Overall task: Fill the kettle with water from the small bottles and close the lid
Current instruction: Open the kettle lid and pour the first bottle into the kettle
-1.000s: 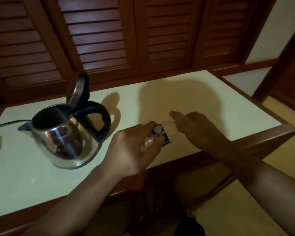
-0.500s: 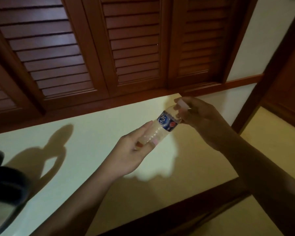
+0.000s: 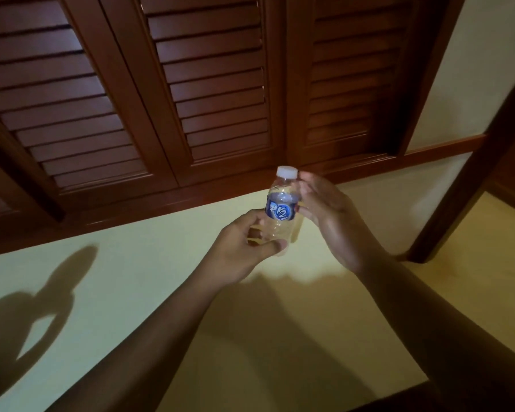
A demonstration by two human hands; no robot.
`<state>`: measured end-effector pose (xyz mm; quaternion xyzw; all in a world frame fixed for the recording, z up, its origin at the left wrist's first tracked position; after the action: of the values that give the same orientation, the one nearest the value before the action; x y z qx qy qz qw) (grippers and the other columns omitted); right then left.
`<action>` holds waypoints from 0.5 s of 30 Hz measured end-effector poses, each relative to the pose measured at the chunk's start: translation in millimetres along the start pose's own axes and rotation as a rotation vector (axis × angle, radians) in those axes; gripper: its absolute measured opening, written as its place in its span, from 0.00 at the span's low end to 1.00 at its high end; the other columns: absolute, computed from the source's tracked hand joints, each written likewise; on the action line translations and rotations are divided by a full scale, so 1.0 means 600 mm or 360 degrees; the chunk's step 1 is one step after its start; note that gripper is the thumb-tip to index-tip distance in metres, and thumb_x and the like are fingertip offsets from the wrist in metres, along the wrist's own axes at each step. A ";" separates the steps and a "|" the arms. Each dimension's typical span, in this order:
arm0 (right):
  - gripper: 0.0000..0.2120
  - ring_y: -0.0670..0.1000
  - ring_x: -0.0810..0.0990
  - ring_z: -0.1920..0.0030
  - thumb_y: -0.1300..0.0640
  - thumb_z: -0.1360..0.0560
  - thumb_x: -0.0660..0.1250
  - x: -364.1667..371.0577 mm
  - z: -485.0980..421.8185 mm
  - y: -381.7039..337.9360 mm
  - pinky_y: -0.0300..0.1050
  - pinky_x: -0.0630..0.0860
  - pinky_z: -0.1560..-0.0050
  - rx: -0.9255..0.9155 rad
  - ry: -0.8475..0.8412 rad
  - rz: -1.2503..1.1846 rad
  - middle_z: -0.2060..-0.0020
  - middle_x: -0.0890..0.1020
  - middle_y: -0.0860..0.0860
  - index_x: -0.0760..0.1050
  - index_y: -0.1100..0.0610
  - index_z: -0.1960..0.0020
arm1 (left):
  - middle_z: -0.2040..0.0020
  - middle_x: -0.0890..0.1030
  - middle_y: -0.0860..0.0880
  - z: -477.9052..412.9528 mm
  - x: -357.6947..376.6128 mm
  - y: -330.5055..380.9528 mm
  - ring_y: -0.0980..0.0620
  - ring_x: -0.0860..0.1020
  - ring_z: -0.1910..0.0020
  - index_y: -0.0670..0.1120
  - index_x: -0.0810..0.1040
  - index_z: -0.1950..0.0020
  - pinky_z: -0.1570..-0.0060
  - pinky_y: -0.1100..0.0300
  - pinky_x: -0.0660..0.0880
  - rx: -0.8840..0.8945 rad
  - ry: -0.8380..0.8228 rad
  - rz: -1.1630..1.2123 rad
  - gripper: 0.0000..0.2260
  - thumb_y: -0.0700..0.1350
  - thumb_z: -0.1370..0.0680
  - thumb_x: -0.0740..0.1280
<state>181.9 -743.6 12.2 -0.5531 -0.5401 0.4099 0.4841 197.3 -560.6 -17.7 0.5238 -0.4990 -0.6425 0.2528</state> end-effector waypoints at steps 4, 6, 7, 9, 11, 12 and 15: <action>0.16 0.43 0.75 0.32 0.48 0.17 0.62 -0.028 -0.050 0.076 0.50 0.67 0.26 0.0081 0.0099 0.0512 0.34 0.80 0.45 0.76 0.49 0.31 | 0.44 0.85 0.53 -0.090 0.009 -0.020 0.57 0.84 0.47 0.55 0.80 0.39 0.43 0.50 0.82 -0.0027 0.0186 0.0064 0.19 0.46 0.27 0.79; 0.18 0.49 0.73 0.29 0.53 0.15 0.59 -0.044 -0.074 0.104 0.43 0.64 0.25 0.0055 0.0129 0.0968 0.31 0.78 0.50 0.73 0.54 0.27 | 0.46 0.85 0.55 -0.134 0.012 -0.024 0.60 0.83 0.48 0.54 0.79 0.40 0.45 0.55 0.80 -0.0035 0.0263 -0.0021 0.18 0.47 0.27 0.79; 0.20 0.53 0.71 0.27 0.55 0.15 0.58 -0.048 -0.087 0.117 0.43 0.62 0.26 0.0044 0.0107 0.1212 0.29 0.76 0.54 0.70 0.57 0.25 | 0.46 0.84 0.56 -0.155 0.015 -0.026 0.59 0.82 0.48 0.53 0.79 0.39 0.45 0.55 0.80 -0.0045 0.0286 -0.0068 0.18 0.49 0.27 0.79; 0.24 0.59 0.66 0.24 0.52 0.16 0.53 -0.050 -0.110 0.151 0.51 0.57 0.24 0.0089 -0.0041 0.1560 0.26 0.72 0.59 0.66 0.61 0.23 | 0.46 0.84 0.55 -0.196 0.022 -0.032 0.56 0.82 0.47 0.52 0.78 0.37 0.44 0.51 0.81 -0.0063 0.0310 -0.0126 0.20 0.51 0.27 0.79; 0.29 0.61 0.64 0.23 0.49 0.19 0.48 -0.055 -0.122 0.183 0.60 0.55 0.22 0.0125 -0.0115 0.1768 0.25 0.70 0.61 0.64 0.63 0.23 | 0.44 0.84 0.54 -0.232 0.031 -0.039 0.54 0.82 0.46 0.51 0.77 0.35 0.43 0.47 0.82 -0.0082 0.0301 -0.0177 0.22 0.50 0.26 0.79; 0.30 0.62 0.65 0.23 0.48 0.19 0.47 -0.057 -0.126 0.195 0.62 0.57 0.23 0.0073 -0.0109 0.1848 0.27 0.71 0.63 0.66 0.64 0.24 | 0.43 0.84 0.53 -0.248 0.037 -0.042 0.53 0.82 0.45 0.50 0.77 0.34 0.42 0.46 0.82 -0.0091 0.0285 -0.0197 0.22 0.49 0.25 0.79; 0.33 0.62 0.64 0.23 0.46 0.20 0.44 -0.056 -0.128 0.205 0.61 0.56 0.22 0.0022 -0.0071 0.1988 0.26 0.70 0.63 0.65 0.65 0.24 | 0.38 0.83 0.51 -0.286 0.053 -0.054 0.52 0.82 0.42 0.49 0.75 0.30 0.43 0.55 0.80 -0.0119 0.0232 -0.0225 0.23 0.48 0.24 0.78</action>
<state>278.8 -777.6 -95.4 -0.7527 -0.1221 0.6304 0.1453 352.3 -640.1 -52.5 0.5932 -0.4168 -0.6369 0.2619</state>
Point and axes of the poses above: each hand's wrist, its own z-axis away from the middle knuckle, its own x-axis out of the palm, y = z × x, the point moved 7 cm from there along -z, towards the middle knuckle
